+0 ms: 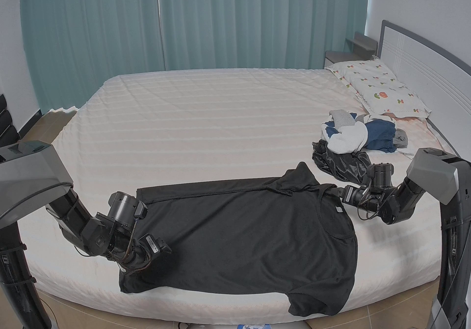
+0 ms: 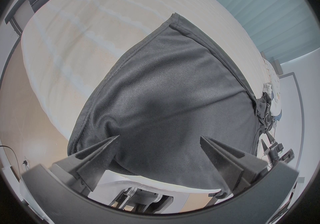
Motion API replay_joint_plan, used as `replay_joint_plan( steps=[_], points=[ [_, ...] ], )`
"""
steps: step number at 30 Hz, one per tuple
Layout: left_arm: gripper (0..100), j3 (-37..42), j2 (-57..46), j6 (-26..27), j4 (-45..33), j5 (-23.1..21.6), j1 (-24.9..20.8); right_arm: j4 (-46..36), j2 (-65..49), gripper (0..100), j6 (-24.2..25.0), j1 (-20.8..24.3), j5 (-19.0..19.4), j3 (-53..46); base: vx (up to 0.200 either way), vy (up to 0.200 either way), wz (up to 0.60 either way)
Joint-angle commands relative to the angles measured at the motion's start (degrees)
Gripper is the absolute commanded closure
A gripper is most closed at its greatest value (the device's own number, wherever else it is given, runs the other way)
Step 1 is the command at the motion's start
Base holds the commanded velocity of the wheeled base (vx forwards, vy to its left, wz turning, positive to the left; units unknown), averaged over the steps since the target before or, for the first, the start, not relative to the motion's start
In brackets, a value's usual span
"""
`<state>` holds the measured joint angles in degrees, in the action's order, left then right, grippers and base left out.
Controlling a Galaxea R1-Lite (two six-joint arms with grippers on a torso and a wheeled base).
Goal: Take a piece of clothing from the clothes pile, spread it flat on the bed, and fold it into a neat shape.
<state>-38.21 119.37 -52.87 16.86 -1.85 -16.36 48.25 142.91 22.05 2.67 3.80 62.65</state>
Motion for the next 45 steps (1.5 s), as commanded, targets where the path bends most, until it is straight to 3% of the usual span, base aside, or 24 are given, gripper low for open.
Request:
replay_joint_plan(
  steps=[1, 6, 10, 11, 31, 32, 35, 40, 45],
  points=[
    [0, -0.03, 0.07, -0.04, 0.02, 0.01, 0.01, 0.53, -4.48, 0, 0.10, -1.00, 4.55, -5.96, 0.000, 0.000, 0.00],
    [0, 0.06, -0.01, -0.04, 0.02, -0.08, 0.10, 1.94, -5.10, 0, 0.01, -1.26, 9.82, -11.32, 0.000, 0.000, 0.00],
    [0, 0.06, -0.01, -0.13, 0.02, 0.01, 0.01, 1.41, -4.22, 0, 0.01, -0.82, 10.00, -11.93, 0.000, 0.000, 0.00],
    [0, 0.06, -0.01, -0.13, 0.02, -0.08, 0.10, 1.41, -4.04, 100, 0.01, -0.82, 9.91, -11.85, 0.000, 0.000, 0.00],
    [0, 0.06, -0.01, -0.13, -0.16, -0.08, 0.01, 2.20, -5.80, 100, -0.34, -6.80, 10.08, -16.42, 0.000, 0.000, 0.00],
    [0, 0.06, -0.01, -0.13, -0.16, -0.08, 0.01, 2.20, -5.71, 0, -0.52, -6.80, 10.08, -16.50, 0.000, 0.000, 0.00],
    [0, 0.06, -0.01, -0.13, -0.16, -0.08, 0.01, 2.29, -5.89, 0, -0.26, -7.06, 10.17, -17.03, 0.000, 0.000, 0.00],
    [0, 0.06, -0.10, -0.04, -0.16, -0.08, 0.01, 2.29, -7.91, 0, 0.36, -5.83, 13.60, -18.70, 0.000, 0.000, 0.00],
    [0, 0.06, -0.01, -0.04, -0.16, -0.08, 0.01, 2.29, -7.65, 0, 4.05, -3.37, 14.13, -18.61, 0.000, 0.000, 0.00]
  ],
)
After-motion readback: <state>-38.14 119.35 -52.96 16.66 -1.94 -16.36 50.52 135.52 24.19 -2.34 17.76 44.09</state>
